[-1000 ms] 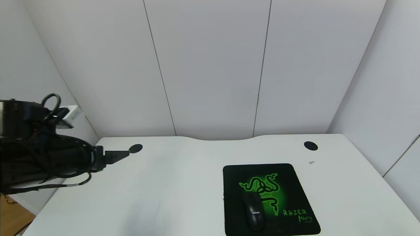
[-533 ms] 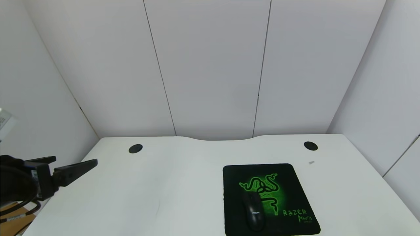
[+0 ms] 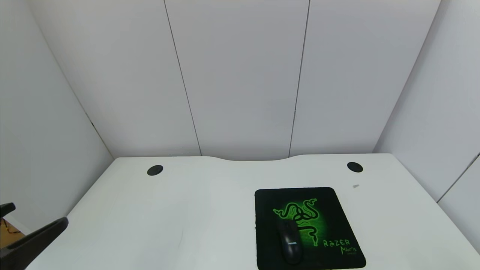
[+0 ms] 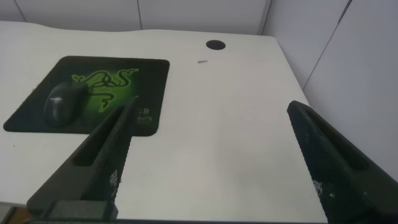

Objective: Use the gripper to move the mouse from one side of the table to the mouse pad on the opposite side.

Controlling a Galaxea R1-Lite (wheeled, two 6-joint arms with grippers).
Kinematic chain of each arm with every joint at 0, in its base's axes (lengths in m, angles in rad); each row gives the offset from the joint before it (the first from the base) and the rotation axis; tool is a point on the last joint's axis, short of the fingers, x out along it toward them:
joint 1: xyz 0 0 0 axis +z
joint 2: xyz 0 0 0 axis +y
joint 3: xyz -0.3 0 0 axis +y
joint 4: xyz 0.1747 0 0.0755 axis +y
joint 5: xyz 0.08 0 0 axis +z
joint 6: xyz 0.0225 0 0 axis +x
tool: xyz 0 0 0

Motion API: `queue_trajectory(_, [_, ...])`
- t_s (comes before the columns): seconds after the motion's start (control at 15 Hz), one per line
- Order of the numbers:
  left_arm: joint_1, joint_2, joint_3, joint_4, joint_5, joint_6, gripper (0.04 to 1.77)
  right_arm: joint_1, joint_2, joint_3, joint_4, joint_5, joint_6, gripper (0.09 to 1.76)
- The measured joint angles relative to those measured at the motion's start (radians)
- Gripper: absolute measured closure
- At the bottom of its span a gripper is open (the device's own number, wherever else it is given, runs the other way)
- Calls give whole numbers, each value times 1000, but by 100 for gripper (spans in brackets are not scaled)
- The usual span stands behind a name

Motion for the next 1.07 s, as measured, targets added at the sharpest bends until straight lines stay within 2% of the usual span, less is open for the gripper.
queue_trajectory(0.27, [-1,-143,54,14,0,-1,9,0,0,0,0,0,-1,14])
queue_trajectory(0.67, [-1,-353,102,109,-4,3,9,0,0,0,0,0,0,14])
queue_trajectory(0.87, [-3,-424,119,106,-3,-5,9,0,0,0,0,0,0,14])
queue_trajectory(1.07, [-60,-479,127,171,-18,-3,9,0,0,0,0,0,-1,14])
